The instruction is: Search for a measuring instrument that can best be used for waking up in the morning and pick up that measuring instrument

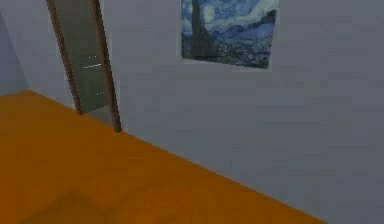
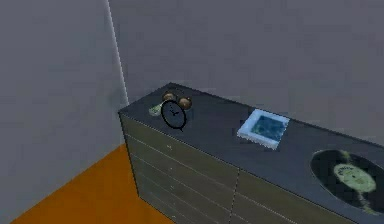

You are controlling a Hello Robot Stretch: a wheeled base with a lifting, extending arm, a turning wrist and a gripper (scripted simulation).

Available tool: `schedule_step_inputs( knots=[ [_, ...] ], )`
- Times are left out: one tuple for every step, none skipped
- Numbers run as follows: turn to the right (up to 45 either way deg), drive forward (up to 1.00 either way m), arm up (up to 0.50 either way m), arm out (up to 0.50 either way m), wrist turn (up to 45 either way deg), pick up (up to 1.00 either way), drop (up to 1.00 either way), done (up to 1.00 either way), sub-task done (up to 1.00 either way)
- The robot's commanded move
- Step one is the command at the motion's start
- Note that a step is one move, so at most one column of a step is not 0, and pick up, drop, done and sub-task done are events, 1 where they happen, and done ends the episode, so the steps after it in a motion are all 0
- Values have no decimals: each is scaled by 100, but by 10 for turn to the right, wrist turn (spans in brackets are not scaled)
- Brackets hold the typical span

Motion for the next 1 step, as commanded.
schedule_step_inputs(
  knots=[
    [0, 0, 38, 0, 0, 0, 0, 0, 0]
  ],
)
